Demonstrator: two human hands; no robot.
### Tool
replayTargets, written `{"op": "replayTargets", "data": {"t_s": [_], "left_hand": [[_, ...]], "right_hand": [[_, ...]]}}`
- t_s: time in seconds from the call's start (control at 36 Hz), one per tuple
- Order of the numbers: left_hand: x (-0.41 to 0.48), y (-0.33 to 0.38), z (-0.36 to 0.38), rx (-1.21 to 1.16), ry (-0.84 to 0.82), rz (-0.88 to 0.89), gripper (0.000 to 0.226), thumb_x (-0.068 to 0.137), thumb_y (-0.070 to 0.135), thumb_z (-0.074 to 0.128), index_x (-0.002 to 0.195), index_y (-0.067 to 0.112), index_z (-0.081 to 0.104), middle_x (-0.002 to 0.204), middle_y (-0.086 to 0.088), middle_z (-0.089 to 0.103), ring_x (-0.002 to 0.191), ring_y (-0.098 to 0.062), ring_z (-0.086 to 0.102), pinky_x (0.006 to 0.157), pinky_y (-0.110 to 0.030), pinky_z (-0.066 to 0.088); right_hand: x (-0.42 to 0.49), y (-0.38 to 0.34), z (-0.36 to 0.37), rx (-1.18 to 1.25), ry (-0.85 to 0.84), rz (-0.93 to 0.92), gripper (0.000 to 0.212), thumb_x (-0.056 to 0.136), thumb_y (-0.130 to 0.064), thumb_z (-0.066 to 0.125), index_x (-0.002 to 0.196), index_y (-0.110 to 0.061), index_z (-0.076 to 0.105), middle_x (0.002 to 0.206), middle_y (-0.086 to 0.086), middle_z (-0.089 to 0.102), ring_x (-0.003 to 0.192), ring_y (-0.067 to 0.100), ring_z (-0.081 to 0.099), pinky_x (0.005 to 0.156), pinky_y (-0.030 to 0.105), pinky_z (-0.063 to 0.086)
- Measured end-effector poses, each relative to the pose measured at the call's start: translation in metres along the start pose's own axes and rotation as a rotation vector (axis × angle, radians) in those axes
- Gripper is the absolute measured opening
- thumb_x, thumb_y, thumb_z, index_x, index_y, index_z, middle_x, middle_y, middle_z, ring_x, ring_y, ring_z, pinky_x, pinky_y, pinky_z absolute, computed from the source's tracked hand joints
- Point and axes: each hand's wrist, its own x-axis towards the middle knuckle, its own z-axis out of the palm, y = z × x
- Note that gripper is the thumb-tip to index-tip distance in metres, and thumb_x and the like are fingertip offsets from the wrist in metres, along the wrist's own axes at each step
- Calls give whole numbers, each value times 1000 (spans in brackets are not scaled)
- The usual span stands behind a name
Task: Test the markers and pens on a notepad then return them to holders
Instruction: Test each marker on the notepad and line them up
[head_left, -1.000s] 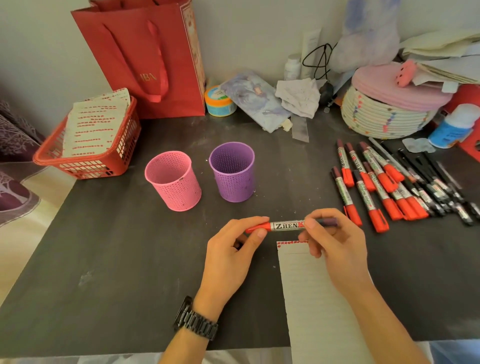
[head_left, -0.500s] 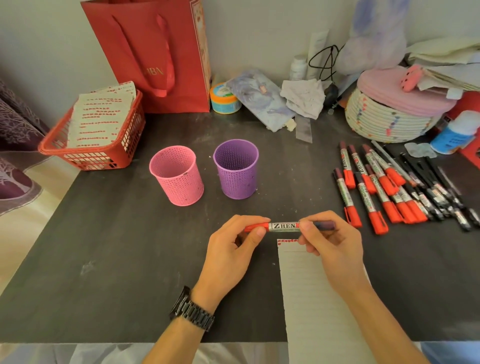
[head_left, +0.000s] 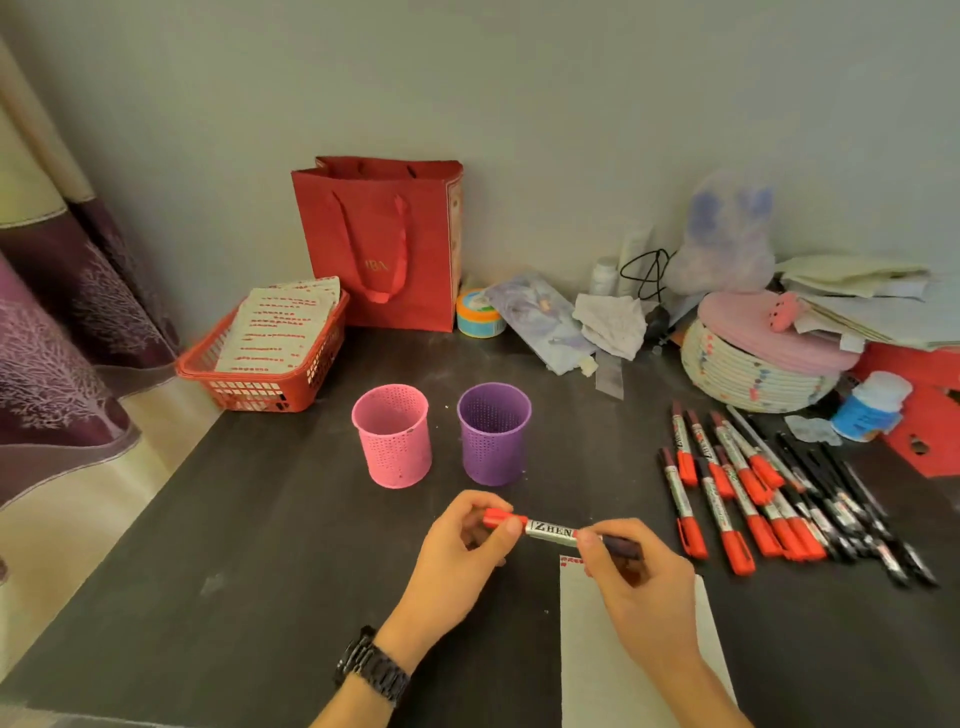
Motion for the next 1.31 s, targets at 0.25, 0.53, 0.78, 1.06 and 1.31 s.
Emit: {"op": "replayTargets", "data": {"t_s": [0.25,0.53,0.78,1.06,1.31], "left_hand": [[6,55,-13,-247,130,149,18,88,19,69,105,13,67,105,-3,75,100,-18,71,81,-21,54],[30,126,-14,-955,33,-8,37,84,41,58,102,12,72,108,-7,74,99,-25,71,86,-40,52],[8,115,37,-1141,-317,-81,52,94,32,46,47,22,28,42,8,20,39,-8,12,39,-23,10],[-18,96,78,-1149,-328,-249,53,92,33,44,43,23,27,38,9,22,36,-7,10,33,-19,13],[-17,93,73,-1119,-392,-221,53,90,32,46,41,23,29,36,10,24,33,-6,12,31,-18,14]], "right_hand": [[22,-39,0,6,-117,-17,19,84,-45,59,92,-31,68,77,-13,70,72,8,67,59,14,50],[-15,-71,1,320,-46,199,35,78,-50,56,92,-19,65,59,0,56,47,8,47,46,18,41],[-62,-71,-3,206,77,202,39,80,-60,47,103,-35,66,62,-8,60,52,6,52,49,17,39],[-113,-75,5,280,389,387,30,82,-58,52,90,-35,67,59,-12,54,55,15,45,54,30,38],[-116,-83,9,371,404,394,26,87,-54,53,83,-31,65,52,-9,44,50,10,38,47,21,37]]}}
